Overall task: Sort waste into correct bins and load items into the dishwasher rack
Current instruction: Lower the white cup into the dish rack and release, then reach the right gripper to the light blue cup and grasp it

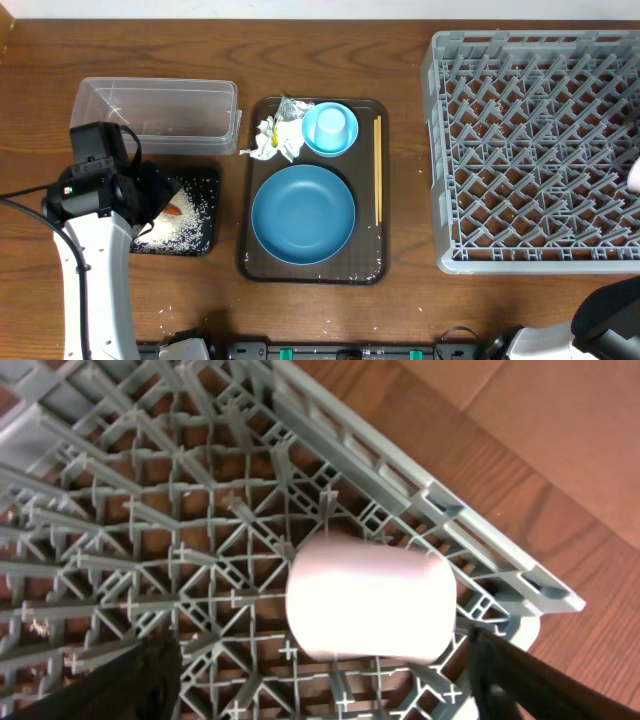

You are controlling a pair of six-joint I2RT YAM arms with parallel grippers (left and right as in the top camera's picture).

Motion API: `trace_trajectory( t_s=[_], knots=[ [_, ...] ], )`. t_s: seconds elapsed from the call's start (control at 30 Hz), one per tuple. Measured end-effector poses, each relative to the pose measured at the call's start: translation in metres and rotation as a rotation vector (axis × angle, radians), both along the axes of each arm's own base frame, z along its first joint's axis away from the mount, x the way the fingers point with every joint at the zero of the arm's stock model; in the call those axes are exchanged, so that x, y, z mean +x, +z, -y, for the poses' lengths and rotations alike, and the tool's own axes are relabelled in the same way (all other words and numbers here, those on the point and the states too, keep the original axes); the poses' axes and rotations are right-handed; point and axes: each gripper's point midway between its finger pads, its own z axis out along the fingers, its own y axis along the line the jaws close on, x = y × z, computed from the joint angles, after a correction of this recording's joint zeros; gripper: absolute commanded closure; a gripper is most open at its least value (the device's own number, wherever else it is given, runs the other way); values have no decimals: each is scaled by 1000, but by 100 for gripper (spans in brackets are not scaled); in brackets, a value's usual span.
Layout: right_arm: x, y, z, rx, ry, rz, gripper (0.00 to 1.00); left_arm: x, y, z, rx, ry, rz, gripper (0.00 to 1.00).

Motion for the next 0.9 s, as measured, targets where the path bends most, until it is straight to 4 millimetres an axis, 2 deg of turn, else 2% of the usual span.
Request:
trace_trajectory(
  t_s=[0.17, 0.3, 0.4, 0.5, 0.57, 0.7, 0.8, 0.9],
  knots=[
    [6, -3, -12, 47, 41, 15, 12, 0, 0, 0, 0, 0, 0, 2],
    [18, 0, -31, 84, 105, 48, 12, 0, 0, 0, 0, 0, 0, 1],
    [29, 10, -54, 103, 177, 88, 9, 0, 0, 0, 0, 0, 0, 1],
    [41, 23, -85, 111, 265, 126, 5, 0, 0, 0, 0, 0, 0, 2],
    [49, 32, -108, 125, 328, 157, 1, 0, 0, 0, 0, 0, 0, 2],
    [74, 44, -174, 208, 529, 232, 1, 0, 0, 0, 0, 0, 0, 2],
    [90, 53, -237, 289, 716, 291, 1, 0, 0, 0, 0, 0, 0, 2],
    [103, 57, -312, 339, 915, 327, 1, 0, 0, 0, 0, 0, 0, 2]
  ],
)
